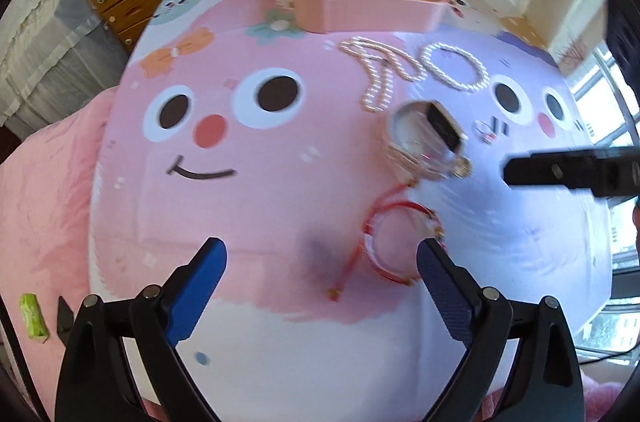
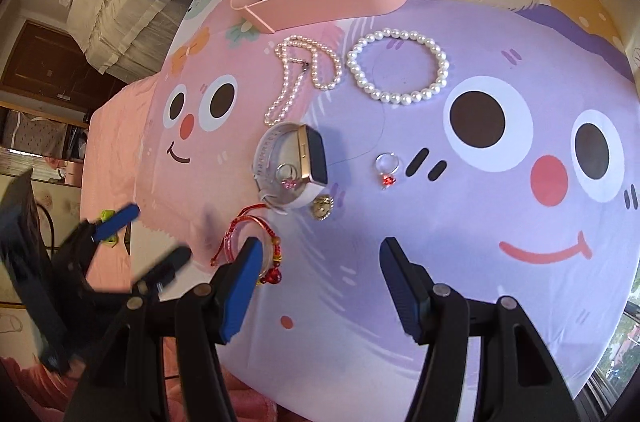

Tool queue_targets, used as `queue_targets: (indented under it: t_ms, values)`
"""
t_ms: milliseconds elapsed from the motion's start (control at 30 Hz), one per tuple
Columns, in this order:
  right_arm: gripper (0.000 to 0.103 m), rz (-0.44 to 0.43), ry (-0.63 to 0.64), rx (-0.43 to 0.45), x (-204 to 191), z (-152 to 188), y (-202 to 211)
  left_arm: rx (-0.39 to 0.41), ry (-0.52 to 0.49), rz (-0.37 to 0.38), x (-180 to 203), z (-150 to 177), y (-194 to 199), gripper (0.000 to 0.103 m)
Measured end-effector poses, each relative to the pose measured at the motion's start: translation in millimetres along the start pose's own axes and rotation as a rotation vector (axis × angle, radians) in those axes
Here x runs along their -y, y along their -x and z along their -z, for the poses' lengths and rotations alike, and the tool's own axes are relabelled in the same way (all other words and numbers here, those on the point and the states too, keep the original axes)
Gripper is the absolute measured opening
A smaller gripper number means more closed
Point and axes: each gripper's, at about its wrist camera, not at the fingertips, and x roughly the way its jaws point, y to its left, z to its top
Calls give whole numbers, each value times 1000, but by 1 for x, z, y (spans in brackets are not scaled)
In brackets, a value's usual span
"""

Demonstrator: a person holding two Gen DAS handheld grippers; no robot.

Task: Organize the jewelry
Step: 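Withdraw both open tools from the pink box back over the table, then close the right tool on the white watch band while left reaches red bracelet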

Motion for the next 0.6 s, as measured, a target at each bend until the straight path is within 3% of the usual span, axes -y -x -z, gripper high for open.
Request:
queue_targets:
  t_ms: [300,600]
  values:
    - [61,-38,112,-30,-7,-12,-15,51,19,8,35,23,-15,95]
    - [61,-22,234,-14,-19,-20,-28,56,8,31,42,19,-36,95]
